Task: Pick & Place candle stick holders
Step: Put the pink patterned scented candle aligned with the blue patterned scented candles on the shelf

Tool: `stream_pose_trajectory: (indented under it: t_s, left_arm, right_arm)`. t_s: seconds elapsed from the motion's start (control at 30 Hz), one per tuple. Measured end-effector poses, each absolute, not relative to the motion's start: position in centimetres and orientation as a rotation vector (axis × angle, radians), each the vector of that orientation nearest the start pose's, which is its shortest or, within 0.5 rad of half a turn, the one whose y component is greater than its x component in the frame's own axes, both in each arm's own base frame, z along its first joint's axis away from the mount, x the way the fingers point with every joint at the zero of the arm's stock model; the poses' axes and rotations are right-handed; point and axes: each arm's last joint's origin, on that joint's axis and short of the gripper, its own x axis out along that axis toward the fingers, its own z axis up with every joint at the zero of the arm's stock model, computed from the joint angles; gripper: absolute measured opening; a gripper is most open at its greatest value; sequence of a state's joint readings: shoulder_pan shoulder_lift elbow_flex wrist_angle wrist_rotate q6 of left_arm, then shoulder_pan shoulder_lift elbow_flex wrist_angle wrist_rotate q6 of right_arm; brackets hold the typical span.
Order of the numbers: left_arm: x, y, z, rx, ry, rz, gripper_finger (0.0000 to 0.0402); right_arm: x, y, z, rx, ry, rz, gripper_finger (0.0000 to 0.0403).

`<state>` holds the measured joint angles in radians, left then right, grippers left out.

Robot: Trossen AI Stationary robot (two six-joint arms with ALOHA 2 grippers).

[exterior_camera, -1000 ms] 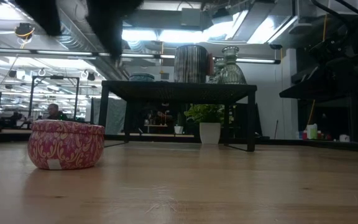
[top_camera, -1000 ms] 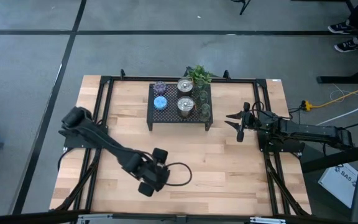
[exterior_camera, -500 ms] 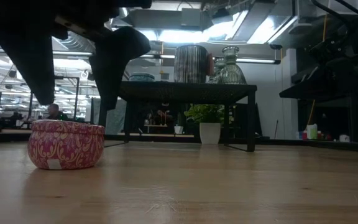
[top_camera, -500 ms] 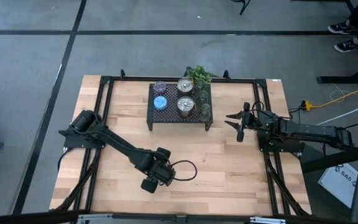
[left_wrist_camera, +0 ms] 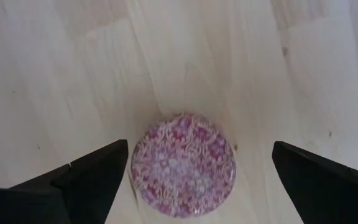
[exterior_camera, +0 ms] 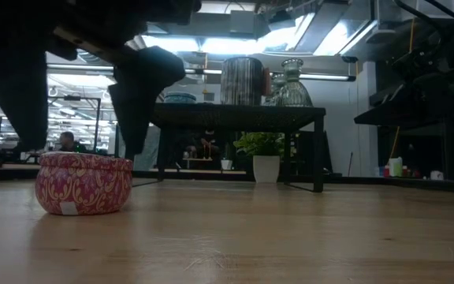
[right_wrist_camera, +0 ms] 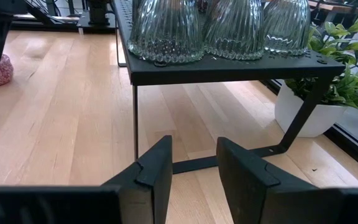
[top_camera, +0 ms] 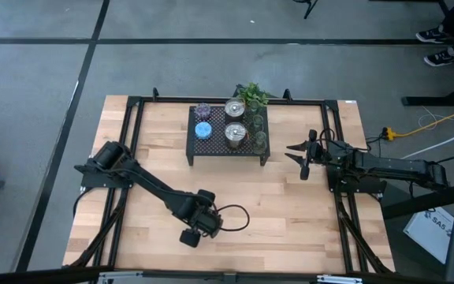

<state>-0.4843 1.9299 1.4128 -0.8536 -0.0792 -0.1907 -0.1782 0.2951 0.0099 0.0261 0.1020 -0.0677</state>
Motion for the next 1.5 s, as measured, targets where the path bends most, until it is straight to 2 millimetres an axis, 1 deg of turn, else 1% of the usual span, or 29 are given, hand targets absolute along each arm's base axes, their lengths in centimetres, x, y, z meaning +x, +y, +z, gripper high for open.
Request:
stream_pose_trajectory:
  t_s: [0.2, 0.27, 0.33, 0.4, 0.5, 0.6, 0.73, 1.0, 1.17, 1.3, 1.43, 1.5]
  left_arm:
    - [33.5, -16.6, 18.2, 0.215, 1.375, -0.225, 0.0398]
    - [33.4, -16.2, 17.3, 0.211, 1.365, -0.224, 0.0398]
    - [33.1, -15.7, 15.9, 0.196, 1.372, -0.23, 0.0398]
    - [33.0, -15.2, 14.8, 0.15, 1.368, -0.264, 0.0398]
    - [33.0, -14.4, 14.2, 0.112, 1.346, -0.305, 0.0397]
    - [33.1, -14.0, 14.1, 0.097, 1.349, -0.313, 0.0391]
    - [33.2, -14.0, 14.1, 0.121, 1.342, -0.308, 0.037]
    - [33.2, -13.9, 14.0, 0.145, 1.337, -0.281, 0.0291]
    - [33.1, -13.8, 14.2, 0.137, 1.337, -0.272, 0.0291]
    - [32.9, -13.6, 14.7, 0.124, 1.365, -0.235, 0.0291]
    - [32.7, -13.5, 15.8, 0.107, 1.35, -0.218, 0.0291]
    - [32.4, -13.4, 15.9, 0.108, 1.372, -0.214, 0.0291]
  right_arm:
    - [11.0, -2.3, 14.4, -0.057, 0.269, -0.27, 0.0128]
    - [11.0, -2.3, 14.4, -0.057, 0.269, -0.27, 0.0128]
    - [11.0, -2.3, 14.4, -0.057, 0.269, -0.27, 0.0128]
    - [11.0, -2.3, 14.4, -0.057, 0.269, -0.269, 0.0128]
    - [11.0, -2.3, 14.4, -0.057, 0.269, -0.27, 0.0128]
    - [11.0, -2.3, 14.4, -0.057, 0.269, -0.27, 0.0128]
    - [11.0, -2.3, 14.4, -0.057, 0.27, -0.27, 0.0128]
    - [11.0, -2.3, 14.4, -0.057, 0.269, -0.27, 0.0128]
    - [11.0, -2.3, 14.4, -0.057, 0.269, -0.27, 0.0128]
    - [11.0, -2.3, 14.4, -0.057, 0.27, -0.27, 0.0128]
    - [11.0, -2.3, 14.4, -0.057, 0.269, -0.269, 0.0128]
    - [11.0, -2.3, 14.4, -0.057, 0.269, -0.269, 0.0128]
